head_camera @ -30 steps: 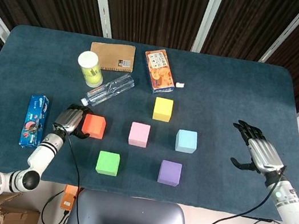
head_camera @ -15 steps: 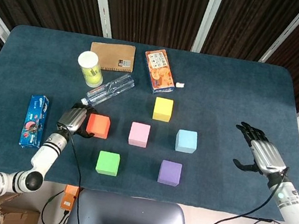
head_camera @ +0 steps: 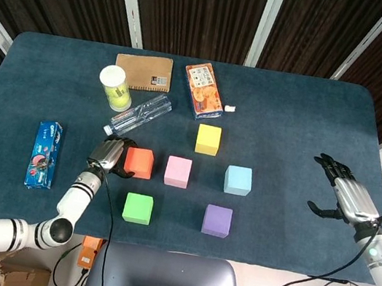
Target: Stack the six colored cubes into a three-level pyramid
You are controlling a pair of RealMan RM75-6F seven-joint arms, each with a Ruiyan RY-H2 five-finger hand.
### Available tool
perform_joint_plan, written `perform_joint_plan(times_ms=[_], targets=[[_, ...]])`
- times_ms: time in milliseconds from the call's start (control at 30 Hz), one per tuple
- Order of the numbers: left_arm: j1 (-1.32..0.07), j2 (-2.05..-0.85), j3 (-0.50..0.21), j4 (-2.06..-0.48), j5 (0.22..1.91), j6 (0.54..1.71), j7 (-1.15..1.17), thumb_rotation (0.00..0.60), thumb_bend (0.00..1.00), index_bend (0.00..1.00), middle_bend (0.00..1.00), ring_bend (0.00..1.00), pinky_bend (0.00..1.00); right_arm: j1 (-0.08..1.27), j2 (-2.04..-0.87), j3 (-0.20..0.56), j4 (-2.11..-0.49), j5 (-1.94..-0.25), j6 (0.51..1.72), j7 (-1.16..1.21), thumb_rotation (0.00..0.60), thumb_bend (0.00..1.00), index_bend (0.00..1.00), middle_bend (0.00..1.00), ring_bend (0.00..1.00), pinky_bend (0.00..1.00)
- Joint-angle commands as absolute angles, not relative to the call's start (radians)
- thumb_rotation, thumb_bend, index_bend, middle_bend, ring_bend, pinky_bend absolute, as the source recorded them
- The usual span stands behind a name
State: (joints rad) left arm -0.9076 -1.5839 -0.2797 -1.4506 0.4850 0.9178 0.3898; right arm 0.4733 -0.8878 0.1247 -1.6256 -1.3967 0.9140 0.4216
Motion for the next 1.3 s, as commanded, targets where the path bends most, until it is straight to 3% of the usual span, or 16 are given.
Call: perform_joint_plan(times_ms=[33, 700, 1067, 1300], targets=[[-0.931, -1.614, -0.288, -1.429, 0.453, 0.916, 0.406, 0.600, 0.28, 0.54, 0.26, 0.17, 0.10, 0.457, -0.859, 0.120, -1.621, -1.430, 0.940, 0.493, 0.600, 0.22, 0.00, 0.00, 0.00, 0.00], [-0.963, -1.644, -0.302, -1.412, 0.392, 0.903, 0.428, 0.600, 0.28, 0.53, 0.26, 0.18, 0.10, 0.451, -0.833, 0.098, -1.577, -1.488, 0.964, 0.609, 0.600, 0.22, 0.00, 0.00, 0.00, 0.00], [-0.962, -1.631, -0.280, -1.425, 0.418, 0.895, 0.432, 0.600, 0.16, 0.36, 0.26, 0.18, 0.10, 0.455, -0.833, 0.096, -1.582, -1.477, 0.960, 0.598, 0.600, 0.22, 0.00, 0.00, 0.00, 0.00], [-0.961, -1.636, -0.279, -1.414, 0.430, 0.896, 0.421, 0.600, 0.12, 0.35, 0.26, 0.18, 0.10, 0.455, -0.832, 0.093, -1.583, -1.474, 0.961, 0.595, 0.600, 0.22, 0.00, 0.00, 0.00, 0.00]])
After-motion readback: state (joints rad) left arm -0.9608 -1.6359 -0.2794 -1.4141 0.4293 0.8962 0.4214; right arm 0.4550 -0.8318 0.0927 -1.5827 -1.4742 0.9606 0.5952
